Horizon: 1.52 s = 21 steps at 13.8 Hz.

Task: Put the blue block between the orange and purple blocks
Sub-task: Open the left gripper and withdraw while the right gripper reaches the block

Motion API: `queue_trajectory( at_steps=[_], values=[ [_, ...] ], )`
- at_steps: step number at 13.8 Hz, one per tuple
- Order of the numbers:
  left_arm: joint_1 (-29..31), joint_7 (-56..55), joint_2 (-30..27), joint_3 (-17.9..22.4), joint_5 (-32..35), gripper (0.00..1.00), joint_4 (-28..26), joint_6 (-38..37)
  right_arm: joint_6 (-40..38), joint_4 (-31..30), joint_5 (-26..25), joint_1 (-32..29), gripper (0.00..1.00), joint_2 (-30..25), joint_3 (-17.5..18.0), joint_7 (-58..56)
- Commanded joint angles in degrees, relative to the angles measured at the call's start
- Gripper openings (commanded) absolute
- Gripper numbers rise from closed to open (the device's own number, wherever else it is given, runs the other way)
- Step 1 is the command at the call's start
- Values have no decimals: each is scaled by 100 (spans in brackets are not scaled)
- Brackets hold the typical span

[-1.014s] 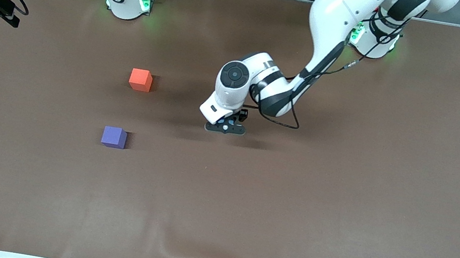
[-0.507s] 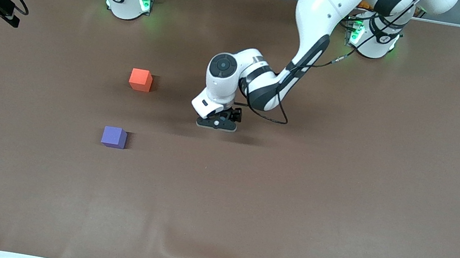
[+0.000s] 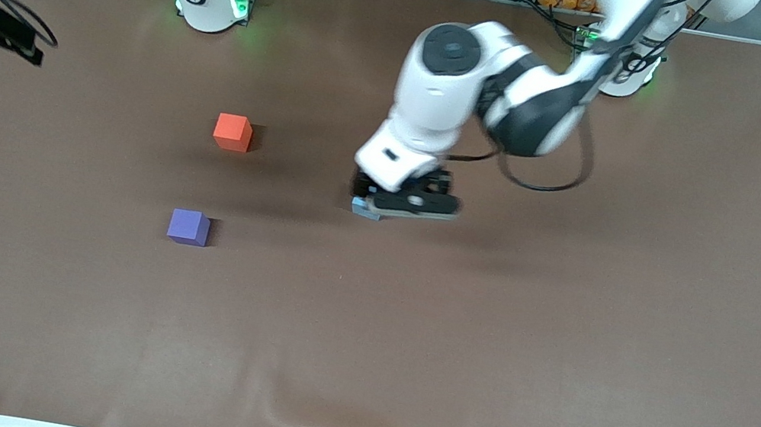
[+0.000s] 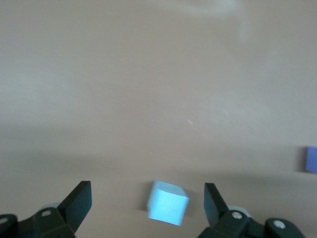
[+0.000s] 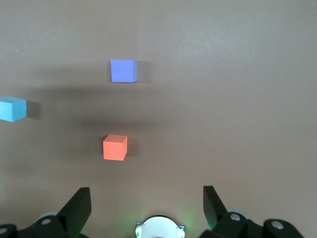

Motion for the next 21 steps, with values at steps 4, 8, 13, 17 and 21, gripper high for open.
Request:
queue_trajectory(
  at_steps=[4, 8, 13, 17, 21],
  values=[
    [1696, 1873, -915, -46, 34, 100, -260, -1622, 234, 79, 110, 275, 100, 636, 86, -65],
    [2945, 3438, -1363, -81, -19, 100, -417, -2072, 1060, -106, 261, 1048, 100, 829, 244, 1496],
    [3370, 4241, -1979, -72, 60, 100, -541, -2556, 1255, -18, 279, 1252, 100, 1365, 798, 1649],
    [3563, 5013, -2366, -20, 78, 100, -637, -3030, 1612, 61, 225, 1927, 100, 1823, 895, 2302],
    [3475, 6314, -2638, 429, 174, 100, -910, -3267, 2972, -105, 182, 2726, 100, 2384, 904, 3538]
  ],
)
